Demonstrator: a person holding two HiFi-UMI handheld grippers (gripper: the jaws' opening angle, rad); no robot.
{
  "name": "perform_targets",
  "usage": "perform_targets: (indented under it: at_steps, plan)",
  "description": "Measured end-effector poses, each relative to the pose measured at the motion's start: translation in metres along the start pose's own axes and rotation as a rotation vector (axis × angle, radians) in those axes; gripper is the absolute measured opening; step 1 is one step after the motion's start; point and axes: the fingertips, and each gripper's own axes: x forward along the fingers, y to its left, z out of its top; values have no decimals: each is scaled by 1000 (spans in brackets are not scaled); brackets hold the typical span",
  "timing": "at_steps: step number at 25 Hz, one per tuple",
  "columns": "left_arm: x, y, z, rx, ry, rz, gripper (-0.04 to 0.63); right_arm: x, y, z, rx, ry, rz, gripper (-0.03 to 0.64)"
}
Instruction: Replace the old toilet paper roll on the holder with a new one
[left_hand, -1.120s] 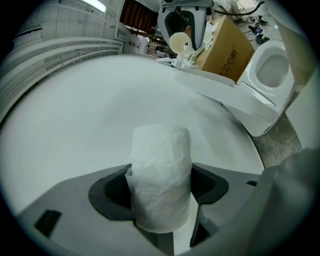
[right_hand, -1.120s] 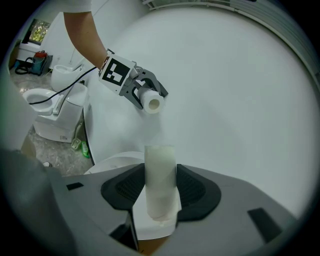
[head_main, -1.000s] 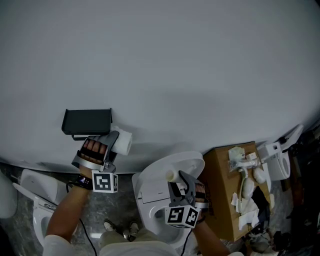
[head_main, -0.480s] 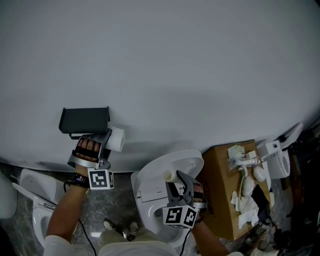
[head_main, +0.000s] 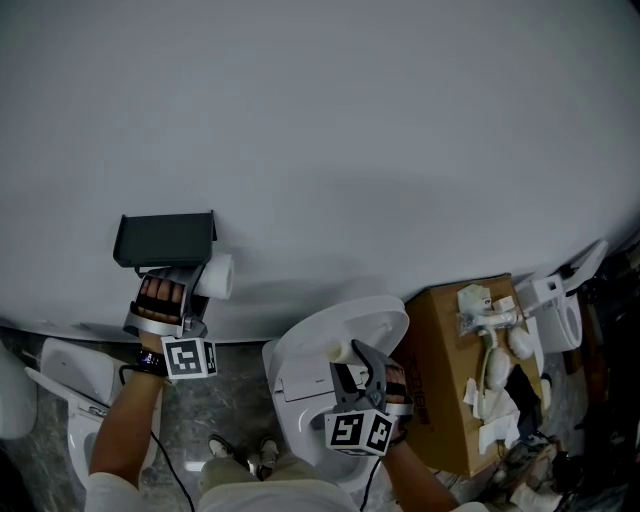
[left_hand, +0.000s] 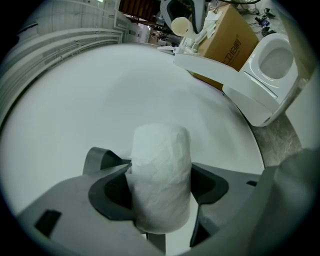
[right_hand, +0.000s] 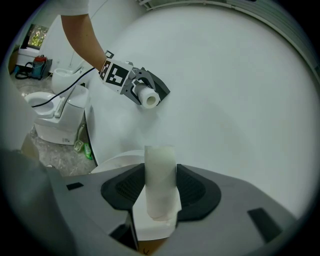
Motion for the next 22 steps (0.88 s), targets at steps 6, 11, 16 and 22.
perform_targets:
  at_steps: [6,11,16,22]
  plan:
    - [-2,0,-21,-33,45,2,311,6,2,3,-13,-9,1,193]
    - [-6,0,-32,-43,62,1,311,11,4,11,-21,-28,7,192]
    - [-8,-1,-37,-51,67,-5,313,14,7,19,-26,-39,14,192]
    - [-11,-2,-43,-52,73,-6,311,15,9,25,-28,-45,18,192]
